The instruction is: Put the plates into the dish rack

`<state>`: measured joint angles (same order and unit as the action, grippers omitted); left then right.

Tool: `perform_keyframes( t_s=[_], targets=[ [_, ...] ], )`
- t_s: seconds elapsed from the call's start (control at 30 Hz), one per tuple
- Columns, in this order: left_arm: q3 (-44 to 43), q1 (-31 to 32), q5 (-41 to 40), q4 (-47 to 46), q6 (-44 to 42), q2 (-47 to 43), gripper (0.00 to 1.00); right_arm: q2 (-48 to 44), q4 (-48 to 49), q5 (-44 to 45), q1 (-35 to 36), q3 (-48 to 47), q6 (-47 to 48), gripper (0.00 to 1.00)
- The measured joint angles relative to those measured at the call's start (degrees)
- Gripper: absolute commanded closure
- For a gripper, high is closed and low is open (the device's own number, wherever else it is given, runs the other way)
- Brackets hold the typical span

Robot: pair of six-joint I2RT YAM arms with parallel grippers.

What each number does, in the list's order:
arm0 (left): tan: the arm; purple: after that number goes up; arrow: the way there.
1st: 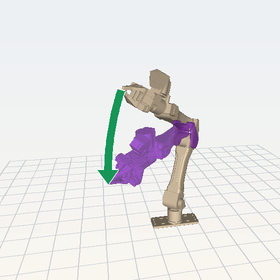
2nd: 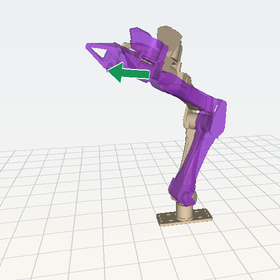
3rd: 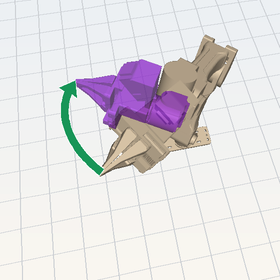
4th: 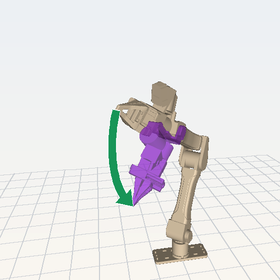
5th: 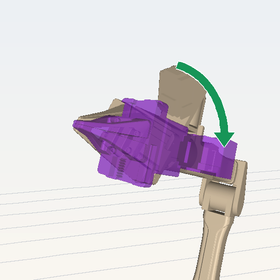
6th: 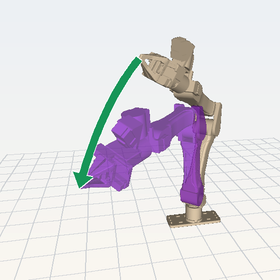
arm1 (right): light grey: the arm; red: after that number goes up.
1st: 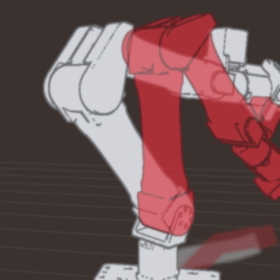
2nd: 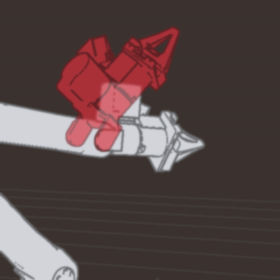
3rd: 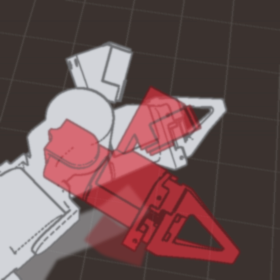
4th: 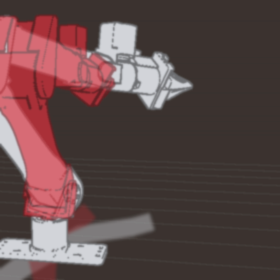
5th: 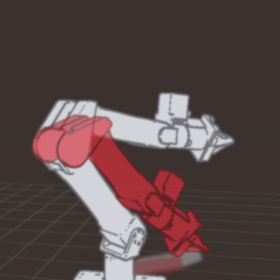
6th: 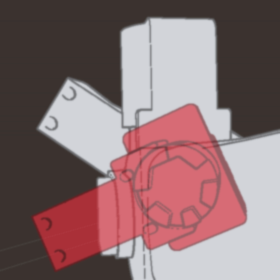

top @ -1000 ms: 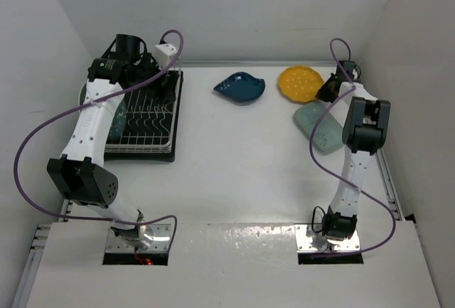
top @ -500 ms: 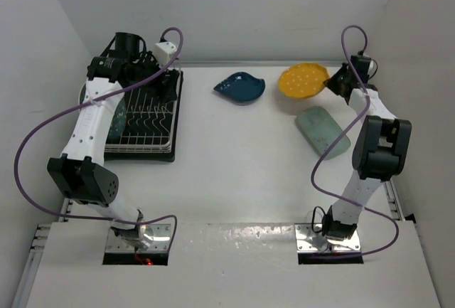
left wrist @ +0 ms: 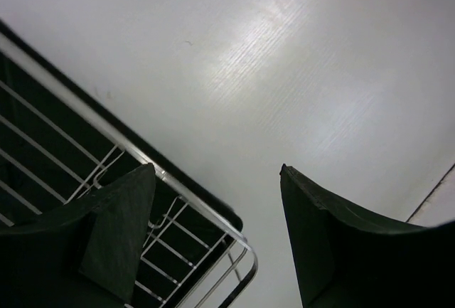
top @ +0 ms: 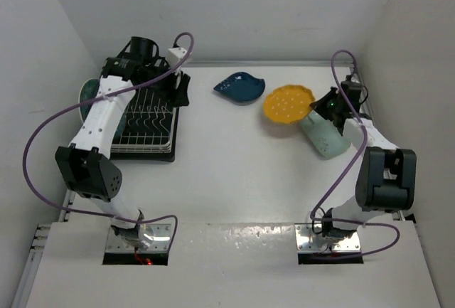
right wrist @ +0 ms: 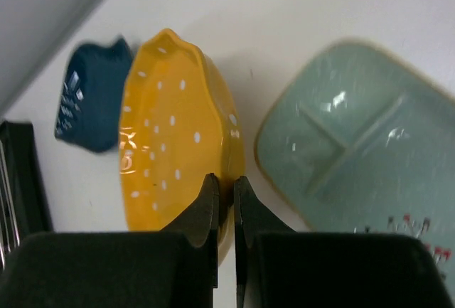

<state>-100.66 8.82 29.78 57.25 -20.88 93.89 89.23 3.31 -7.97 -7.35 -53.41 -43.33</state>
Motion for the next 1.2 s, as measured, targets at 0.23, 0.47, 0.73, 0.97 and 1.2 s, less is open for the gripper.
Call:
perform_keyframes(
  t_s=[0.23,0.47,0.73,0.97,1.2],
  targets=[
    [-0.81,7.21,2.60,-2.97,2.10,9.44,0.26,-11.93,0.79,-2.93,7.13,9.68,-3.13,1.00],
    [-1.07,13.09,3.19,-5.55,3.67,18.91,0.28,-19.89,3.02,-3.72,13.73,16.26,-5.14,1.00],
    [-1.79,17.03,1.33,-7.34,5.16,21.62,0.28,-17.07,-12.46,5.07,15.34,13.35,-0.46,0.58],
    [-2.19,18.60,0.35,-8.31,6.03,21.62,0.28,-3.96,-14.29,7.45,15.04,8.74,3.19,0.47],
    [-2.19,18.58,-0.98,-8.66,6.19,21.62,0.28,12.98,-17.22,10.36,14.67,-3.56,7.28,0.63]
  ],
)
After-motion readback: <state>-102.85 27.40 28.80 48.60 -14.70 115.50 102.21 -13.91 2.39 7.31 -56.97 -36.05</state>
